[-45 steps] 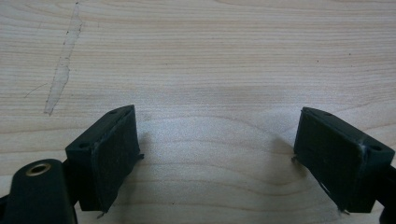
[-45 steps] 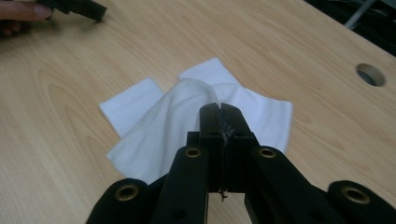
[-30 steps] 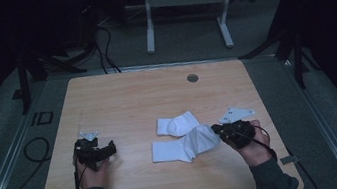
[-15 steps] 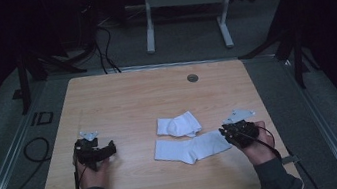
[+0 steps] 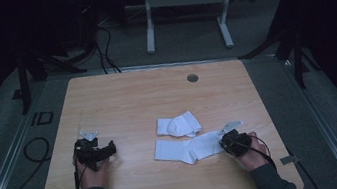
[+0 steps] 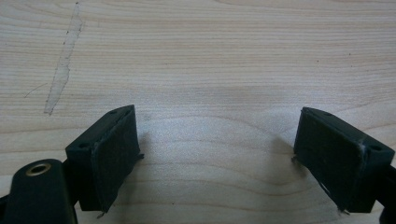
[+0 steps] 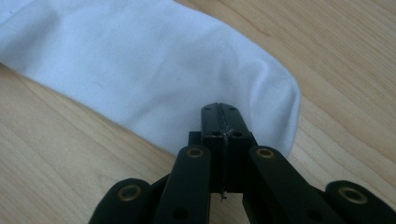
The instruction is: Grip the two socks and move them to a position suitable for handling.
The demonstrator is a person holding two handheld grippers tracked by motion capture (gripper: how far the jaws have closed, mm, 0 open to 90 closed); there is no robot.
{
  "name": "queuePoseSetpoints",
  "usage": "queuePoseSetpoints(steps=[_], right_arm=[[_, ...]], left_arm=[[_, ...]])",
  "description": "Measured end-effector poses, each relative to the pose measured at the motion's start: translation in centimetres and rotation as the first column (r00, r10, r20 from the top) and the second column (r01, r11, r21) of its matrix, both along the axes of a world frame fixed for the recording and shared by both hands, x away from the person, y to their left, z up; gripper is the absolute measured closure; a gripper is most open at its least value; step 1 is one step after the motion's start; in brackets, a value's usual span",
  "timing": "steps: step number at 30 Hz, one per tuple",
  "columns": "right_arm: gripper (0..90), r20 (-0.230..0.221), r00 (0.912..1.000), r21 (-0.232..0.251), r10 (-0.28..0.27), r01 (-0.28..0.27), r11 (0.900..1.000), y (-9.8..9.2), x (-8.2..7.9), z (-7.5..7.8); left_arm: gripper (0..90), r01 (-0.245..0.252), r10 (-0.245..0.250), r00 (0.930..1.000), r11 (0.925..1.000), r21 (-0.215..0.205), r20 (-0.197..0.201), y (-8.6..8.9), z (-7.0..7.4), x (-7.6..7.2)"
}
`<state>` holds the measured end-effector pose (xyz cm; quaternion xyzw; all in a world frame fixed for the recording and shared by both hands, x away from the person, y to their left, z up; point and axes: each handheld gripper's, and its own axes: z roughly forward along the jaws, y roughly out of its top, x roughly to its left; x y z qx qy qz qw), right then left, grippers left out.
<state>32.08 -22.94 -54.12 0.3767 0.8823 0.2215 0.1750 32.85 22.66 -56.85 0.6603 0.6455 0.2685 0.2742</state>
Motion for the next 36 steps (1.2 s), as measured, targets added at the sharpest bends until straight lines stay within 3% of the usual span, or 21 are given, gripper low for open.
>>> queuePoseSetpoints(steps=[9, 15, 17, 23, 27, 36], right_arm=[[89.8, -0.004, 0.9977, 0.016, 0.068, -0.068, 0.998, 1.9, -1.7, -0.1], [89.8, -0.036, 0.9878, 0.009, 0.151, -0.151, 0.988, 3.4, -2.6, 0.2], [89.7, -0.021, 0.9873, 0.019, 0.157, -0.157, 0.987, 3.7, -2.5, 0.6], [85.3, 0.049, 0.9864, 0.084, 0.157, -0.161, 0.983, 4.9, -0.7, 2.8], [86.0, 0.059, 0.9831, 0.094, 0.173, -0.178, 0.980, 6.6, 1.0, 3.0], [77.0, 0.054, 0.9711, 0.054, 0.233, -0.235, 0.970, 10.8, 3.5, 2.1]], left_arm=[[13.9, 0.000, 0.000, 1.0000, 1.0000, 0.000, 0.000, 0.0, 0.0, 0.0], [13.9, 0.000, 0.000, 1.0000, 1.0000, 0.000, 0.000, 0.0, 0.0, 0.0], [13.9, 0.000, 0.000, 1.0000, 1.0000, 0.000, 0.000, 0.0, 0.0, 0.0], [13.9, -0.002, 0.002, 1.0000, 1.0000, -0.002, 0.002, 0.0, 0.0, 0.0], [13.9, -0.001, 0.001, 1.0000, 1.0000, -0.002, 0.002, 0.0, 0.0, 0.0], [13.9, 0.000, 0.000, 1.0000, 1.0000, -0.002, 0.001, 0.0, 0.0, 0.0]])
